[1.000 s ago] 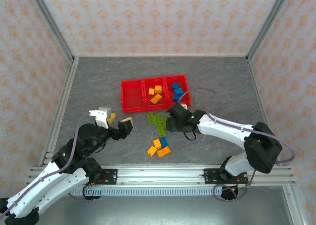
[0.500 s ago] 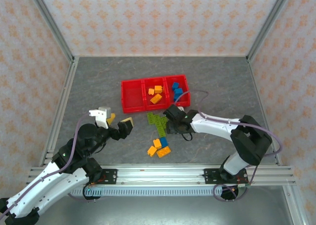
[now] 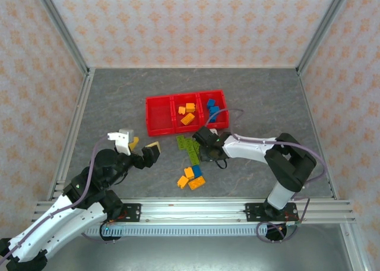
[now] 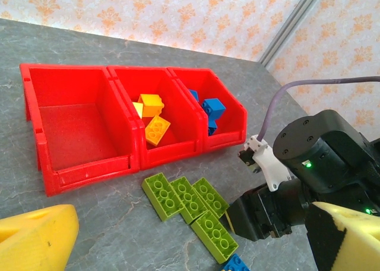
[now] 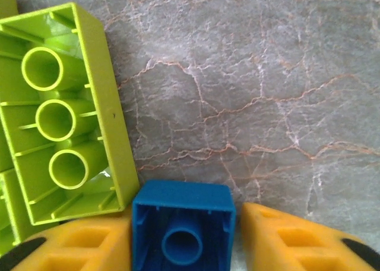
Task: Sort the legos into containers by color
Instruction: Pick up the lego from the center of the table.
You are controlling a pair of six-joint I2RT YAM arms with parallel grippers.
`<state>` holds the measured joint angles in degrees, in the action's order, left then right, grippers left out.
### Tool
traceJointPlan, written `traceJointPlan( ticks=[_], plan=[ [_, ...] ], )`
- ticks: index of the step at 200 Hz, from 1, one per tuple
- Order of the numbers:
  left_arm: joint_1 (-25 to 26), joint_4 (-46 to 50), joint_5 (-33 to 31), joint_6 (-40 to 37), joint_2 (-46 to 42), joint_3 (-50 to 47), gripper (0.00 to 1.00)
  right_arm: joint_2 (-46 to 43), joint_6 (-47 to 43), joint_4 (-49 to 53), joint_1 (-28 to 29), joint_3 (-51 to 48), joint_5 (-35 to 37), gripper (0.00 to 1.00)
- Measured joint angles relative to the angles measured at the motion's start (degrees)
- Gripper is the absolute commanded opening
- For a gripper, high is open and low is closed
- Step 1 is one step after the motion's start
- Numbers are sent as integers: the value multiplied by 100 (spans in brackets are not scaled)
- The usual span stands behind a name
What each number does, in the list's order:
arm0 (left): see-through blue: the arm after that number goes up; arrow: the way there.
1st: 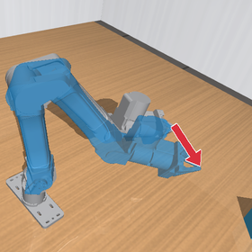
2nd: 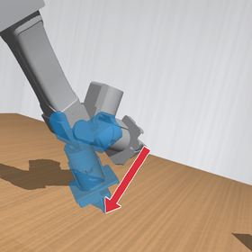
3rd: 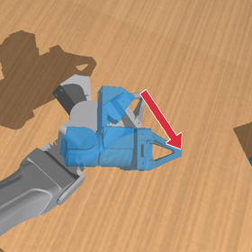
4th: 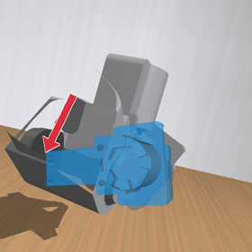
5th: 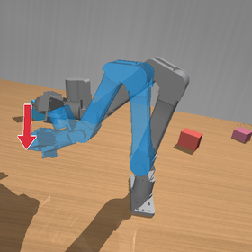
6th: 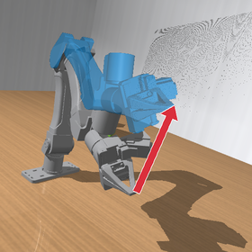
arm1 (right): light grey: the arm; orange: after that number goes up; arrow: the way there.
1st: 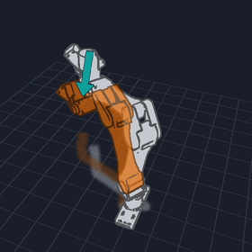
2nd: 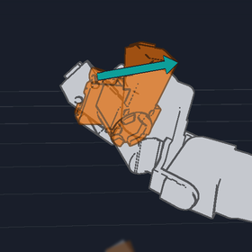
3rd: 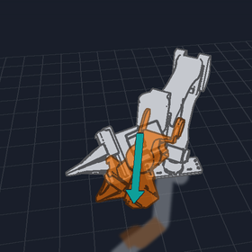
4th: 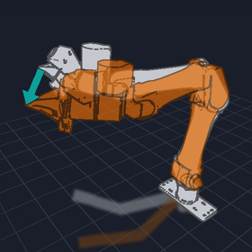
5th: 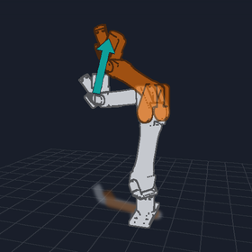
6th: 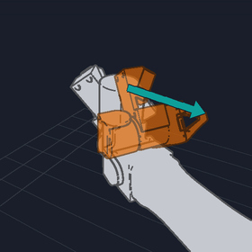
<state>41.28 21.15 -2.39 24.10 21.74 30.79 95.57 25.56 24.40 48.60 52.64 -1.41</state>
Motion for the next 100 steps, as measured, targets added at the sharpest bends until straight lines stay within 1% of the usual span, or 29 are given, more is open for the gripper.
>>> traceJointPlan(
  ticks=[38, 73, 100],
  plan=[
    [0, -2, 0, 0, 2, -11, 99, -22, -15, -26, -4, 0, 76, 31],
    [0, -4, 0, -2, 2, -11, 99, -369, -55, 129, -7, 107, 170, 30],
    [0, -7, 0, -2, -2, -11, 99, -754, -229, 328, -131, 535, 332, 29]
  ],
)
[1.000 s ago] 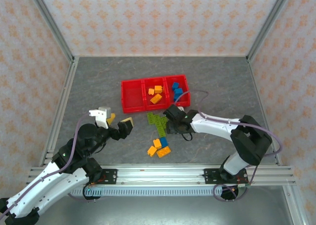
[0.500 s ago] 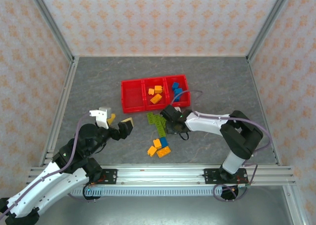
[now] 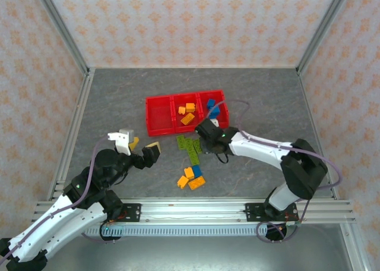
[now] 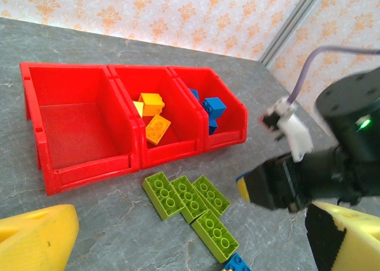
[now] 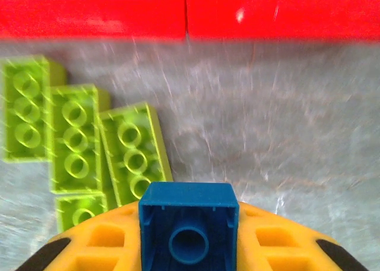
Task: Sort the legos into containers by color
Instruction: Pick up the lego from the center of the table, then place the lego in the container.
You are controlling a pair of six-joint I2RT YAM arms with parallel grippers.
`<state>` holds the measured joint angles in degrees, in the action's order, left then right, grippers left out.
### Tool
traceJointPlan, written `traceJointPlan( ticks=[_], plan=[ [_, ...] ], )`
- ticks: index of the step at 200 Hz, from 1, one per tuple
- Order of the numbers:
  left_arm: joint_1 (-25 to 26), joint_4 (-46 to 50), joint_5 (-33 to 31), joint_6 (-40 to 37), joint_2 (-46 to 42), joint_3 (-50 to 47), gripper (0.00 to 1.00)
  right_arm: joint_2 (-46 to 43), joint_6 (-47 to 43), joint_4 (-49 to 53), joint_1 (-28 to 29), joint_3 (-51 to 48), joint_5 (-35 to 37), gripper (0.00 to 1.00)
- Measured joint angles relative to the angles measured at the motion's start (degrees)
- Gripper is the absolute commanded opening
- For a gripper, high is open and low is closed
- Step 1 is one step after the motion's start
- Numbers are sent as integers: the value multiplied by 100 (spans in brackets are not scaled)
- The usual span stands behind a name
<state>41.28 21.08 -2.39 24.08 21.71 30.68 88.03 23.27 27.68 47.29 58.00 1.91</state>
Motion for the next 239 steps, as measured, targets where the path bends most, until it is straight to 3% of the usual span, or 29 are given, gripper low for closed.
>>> traceJointPlan(
  ticks=[53, 87, 152, 183, 239],
  plan=[
    [0, -9, 0, 0, 2, 0, 99, -9, -533, -13, -984, 975, 44, 27],
    [0, -11, 0, 0, 2, 0, 99, 852, -807, -155, -1423, 1943, -85, 27],
    [0, -33, 0, 0, -72, -11, 99, 2505, -1187, -35, -1727, 3482, -540, 30],
    [0, -101, 0, -2, -103, -15, 99, 2625, -1244, 59, -1810, 3659, -608, 40],
    [0, -114, 0, 2, -81, -37, 99, 2680, -1294, 262, -1810, 3801, -588, 79]
  ],
)
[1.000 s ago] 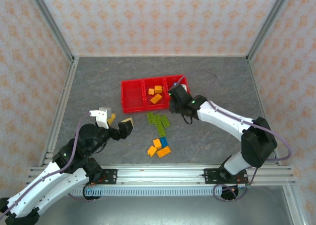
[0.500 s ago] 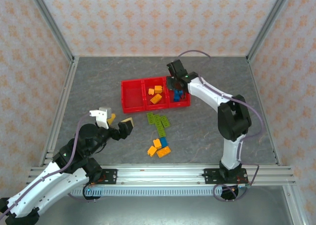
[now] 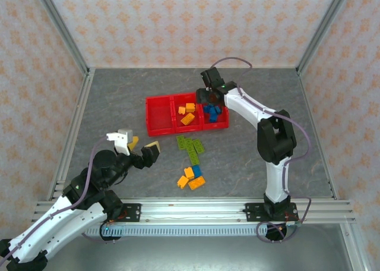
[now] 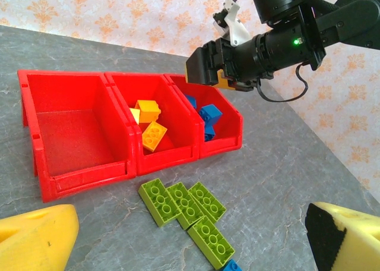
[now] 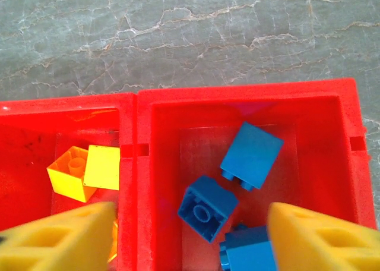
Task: Sort the legos into containers by color
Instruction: Place the lego in the container, then pick up the lego from the middle-left of the table.
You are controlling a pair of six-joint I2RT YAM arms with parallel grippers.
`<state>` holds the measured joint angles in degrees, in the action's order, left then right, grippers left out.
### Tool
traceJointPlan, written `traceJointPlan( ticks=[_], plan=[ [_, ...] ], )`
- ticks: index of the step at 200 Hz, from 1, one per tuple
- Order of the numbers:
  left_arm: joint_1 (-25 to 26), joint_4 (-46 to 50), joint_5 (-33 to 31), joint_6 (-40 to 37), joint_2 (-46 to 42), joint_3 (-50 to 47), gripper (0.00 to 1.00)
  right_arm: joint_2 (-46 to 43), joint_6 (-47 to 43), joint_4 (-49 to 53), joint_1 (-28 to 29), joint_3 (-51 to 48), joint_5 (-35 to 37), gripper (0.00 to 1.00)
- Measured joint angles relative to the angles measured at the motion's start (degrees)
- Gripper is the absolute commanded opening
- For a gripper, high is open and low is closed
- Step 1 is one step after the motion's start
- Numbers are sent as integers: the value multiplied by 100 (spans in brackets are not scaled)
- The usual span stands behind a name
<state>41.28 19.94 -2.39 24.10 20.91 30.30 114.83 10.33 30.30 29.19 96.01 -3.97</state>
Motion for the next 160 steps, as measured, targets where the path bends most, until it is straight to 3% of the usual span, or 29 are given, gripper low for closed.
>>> traceJointPlan(
  ticks=[31, 103, 126, 160],
  plan=[
    [0, 2, 68, 0, 245, 2, 99, -81, 87, 42, 0, -140, 120, 100],
    [103, 44, 525, 7, 1523, 146, 99, -2651, 411, -125, 0, -2450, 269, 100],
    [553, 164, 540, 111, 2024, 299, 98, -3392, 398, -184, 0, -2999, 315, 100],
    [1843, 564, 120, 509, 2977, 682, 94, -4190, 350, -289, 0, -3880, 476, 100]
  ],
)
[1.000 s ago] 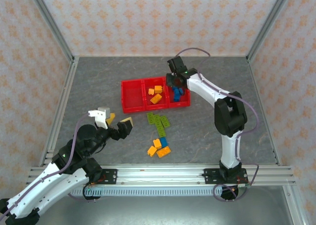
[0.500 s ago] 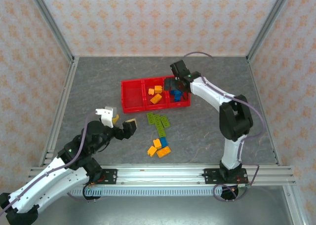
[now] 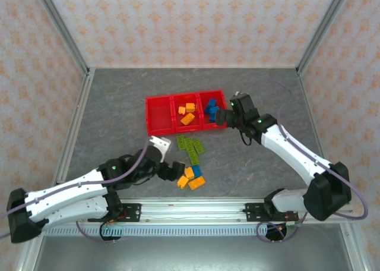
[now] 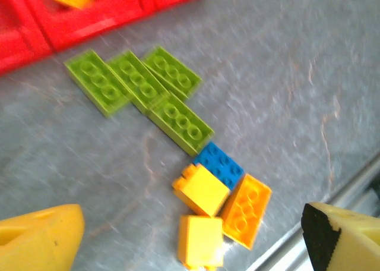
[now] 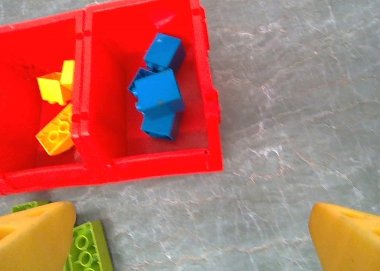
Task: Sort the legos into containers by color
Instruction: Pick up the lego from the middle-left of the table.
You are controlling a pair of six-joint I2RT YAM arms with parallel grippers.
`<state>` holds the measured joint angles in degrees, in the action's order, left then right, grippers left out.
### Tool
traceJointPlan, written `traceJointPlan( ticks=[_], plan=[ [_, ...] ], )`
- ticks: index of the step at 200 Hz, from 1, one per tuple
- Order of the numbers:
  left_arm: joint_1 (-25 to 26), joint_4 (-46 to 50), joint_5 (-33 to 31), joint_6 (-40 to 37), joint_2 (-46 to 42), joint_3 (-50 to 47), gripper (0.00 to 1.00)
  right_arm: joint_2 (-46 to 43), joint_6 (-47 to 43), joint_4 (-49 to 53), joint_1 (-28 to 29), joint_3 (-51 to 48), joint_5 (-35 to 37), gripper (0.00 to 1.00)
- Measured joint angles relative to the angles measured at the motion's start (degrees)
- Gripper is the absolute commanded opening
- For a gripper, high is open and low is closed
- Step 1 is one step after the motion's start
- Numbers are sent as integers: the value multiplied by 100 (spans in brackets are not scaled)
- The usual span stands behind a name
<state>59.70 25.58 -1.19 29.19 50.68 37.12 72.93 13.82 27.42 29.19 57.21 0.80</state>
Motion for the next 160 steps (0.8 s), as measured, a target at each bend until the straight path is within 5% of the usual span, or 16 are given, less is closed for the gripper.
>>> traceJointPlan(
  ticks=[41, 160],
  plan=[
    [741, 195, -140, 389, 1237, 68, 87, -675, -87, -184, 0, -691, 181, 100],
    [769, -201, 299, 374, 2135, -129, 74, -905, -254, -393, 0, -964, 315, 100]
  ],
)
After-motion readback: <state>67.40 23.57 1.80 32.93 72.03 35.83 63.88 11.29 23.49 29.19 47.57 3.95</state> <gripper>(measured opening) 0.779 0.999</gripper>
